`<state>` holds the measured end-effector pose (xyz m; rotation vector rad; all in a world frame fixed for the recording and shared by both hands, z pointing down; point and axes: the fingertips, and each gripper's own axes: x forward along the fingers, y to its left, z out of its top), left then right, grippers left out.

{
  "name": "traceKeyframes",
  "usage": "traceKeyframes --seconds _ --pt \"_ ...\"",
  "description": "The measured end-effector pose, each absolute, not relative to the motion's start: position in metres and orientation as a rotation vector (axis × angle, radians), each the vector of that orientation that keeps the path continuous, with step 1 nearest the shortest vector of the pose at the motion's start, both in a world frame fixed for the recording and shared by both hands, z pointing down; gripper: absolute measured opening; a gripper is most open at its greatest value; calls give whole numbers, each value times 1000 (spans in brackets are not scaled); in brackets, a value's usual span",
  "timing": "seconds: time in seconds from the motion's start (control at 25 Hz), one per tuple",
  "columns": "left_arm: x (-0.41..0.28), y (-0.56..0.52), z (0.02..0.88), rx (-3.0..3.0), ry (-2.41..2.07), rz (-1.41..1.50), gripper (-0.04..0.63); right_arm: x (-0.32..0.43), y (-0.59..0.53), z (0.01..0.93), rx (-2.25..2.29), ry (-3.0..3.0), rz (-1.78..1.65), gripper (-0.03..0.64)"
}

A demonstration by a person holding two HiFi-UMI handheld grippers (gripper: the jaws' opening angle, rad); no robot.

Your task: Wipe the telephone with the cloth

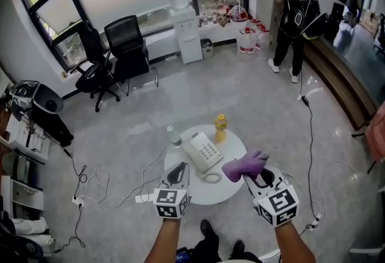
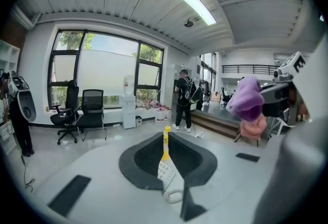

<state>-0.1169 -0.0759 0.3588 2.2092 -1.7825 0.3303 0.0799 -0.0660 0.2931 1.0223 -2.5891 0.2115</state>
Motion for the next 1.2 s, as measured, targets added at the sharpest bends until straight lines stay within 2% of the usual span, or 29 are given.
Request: traceKeyframes --seconds 1.08,1.2 --pt "-162 -178 571 1913 -1711 433 20 53 -148 423 1106 -2473 366 107" --pt "-163 -186 589 1898 -1703 444 48 49 -158 437 1112 -2463 374 107"
